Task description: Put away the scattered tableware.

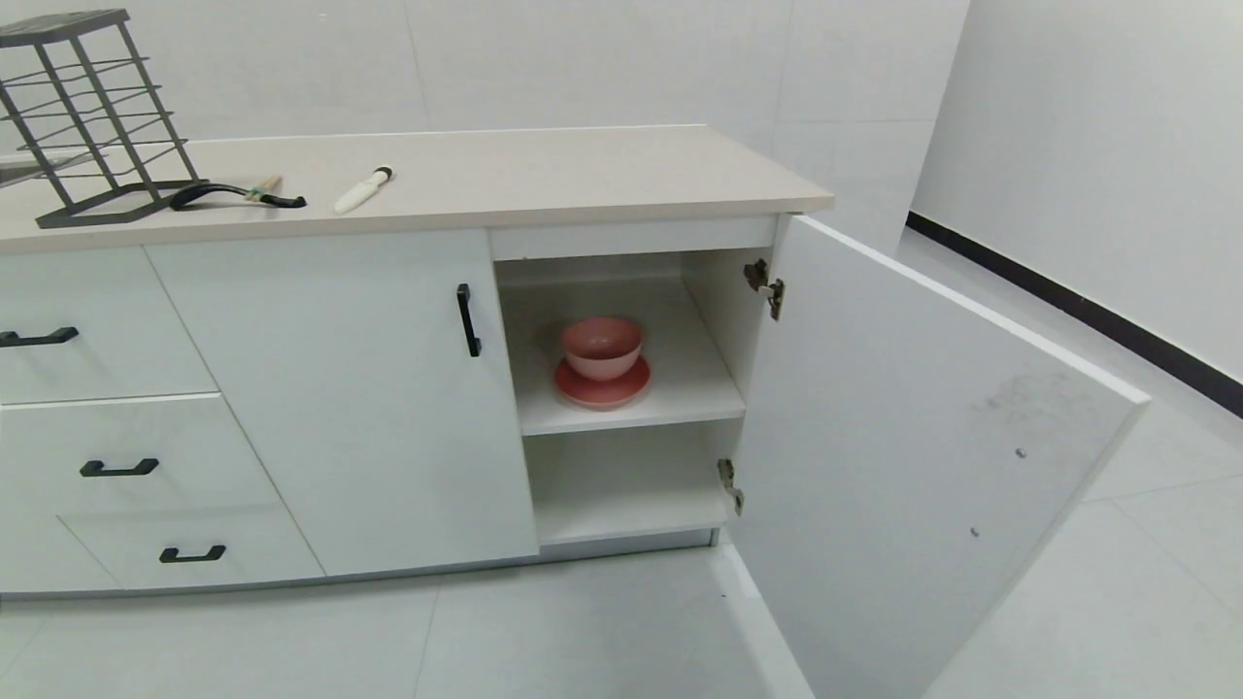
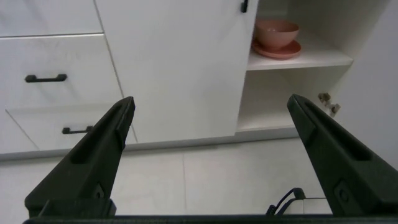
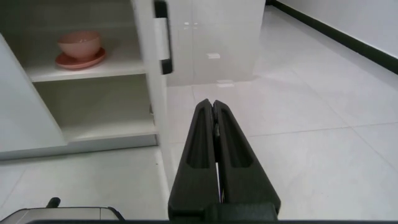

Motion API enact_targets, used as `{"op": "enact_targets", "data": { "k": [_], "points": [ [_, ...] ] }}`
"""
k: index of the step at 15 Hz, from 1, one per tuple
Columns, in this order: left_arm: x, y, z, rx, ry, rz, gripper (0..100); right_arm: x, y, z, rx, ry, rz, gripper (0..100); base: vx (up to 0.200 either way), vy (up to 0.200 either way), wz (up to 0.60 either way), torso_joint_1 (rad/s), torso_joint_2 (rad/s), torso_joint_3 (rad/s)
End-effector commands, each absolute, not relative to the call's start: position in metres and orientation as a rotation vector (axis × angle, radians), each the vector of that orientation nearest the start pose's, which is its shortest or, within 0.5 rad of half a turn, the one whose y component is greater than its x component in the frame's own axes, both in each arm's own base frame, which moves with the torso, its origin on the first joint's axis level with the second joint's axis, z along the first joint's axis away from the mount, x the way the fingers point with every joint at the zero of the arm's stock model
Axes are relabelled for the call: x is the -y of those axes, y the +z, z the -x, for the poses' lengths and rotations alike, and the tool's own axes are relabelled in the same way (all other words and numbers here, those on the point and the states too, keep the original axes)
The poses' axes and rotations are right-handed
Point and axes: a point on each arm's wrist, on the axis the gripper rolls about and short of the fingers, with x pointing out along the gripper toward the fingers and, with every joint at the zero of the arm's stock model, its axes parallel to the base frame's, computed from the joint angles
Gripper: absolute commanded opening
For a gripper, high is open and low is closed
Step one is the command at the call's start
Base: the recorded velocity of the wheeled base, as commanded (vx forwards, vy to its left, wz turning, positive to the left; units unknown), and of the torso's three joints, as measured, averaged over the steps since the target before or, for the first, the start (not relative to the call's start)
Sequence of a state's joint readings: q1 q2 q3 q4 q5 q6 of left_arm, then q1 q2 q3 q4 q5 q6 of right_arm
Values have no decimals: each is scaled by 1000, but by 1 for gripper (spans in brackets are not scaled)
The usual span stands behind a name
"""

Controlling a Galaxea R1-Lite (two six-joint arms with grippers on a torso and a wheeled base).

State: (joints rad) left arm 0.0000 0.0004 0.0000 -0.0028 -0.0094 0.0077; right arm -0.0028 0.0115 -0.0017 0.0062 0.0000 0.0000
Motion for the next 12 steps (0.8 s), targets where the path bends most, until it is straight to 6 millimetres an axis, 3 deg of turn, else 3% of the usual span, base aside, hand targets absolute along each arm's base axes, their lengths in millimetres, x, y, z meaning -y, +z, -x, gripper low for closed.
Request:
{"op": "enact_targets", "data": {
  "k": [1,2,8,10,12],
  "points": [
    [0,76,23,3,-9,-8,100,0,76,22,-18,-3,0,0,0,-200,0,2,7,2],
    [0,76,23,3,-9,-8,100,0,76,22,-18,-2,0,0,0,-200,0,-2,7,7],
    [0,76,23,3,-9,-8,100,0,76,22,-17,-2,0,0,0,0,0,0,0,0],
    [0,76,23,3,-8,-8,100,0,76,22,-17,-2,0,0,-200,0,0,7,0,-2],
    [0,76,23,3,-8,-6,100,0,76,22,-17,-2,0,0,0,0,0,0,0,0]
  ]
}}
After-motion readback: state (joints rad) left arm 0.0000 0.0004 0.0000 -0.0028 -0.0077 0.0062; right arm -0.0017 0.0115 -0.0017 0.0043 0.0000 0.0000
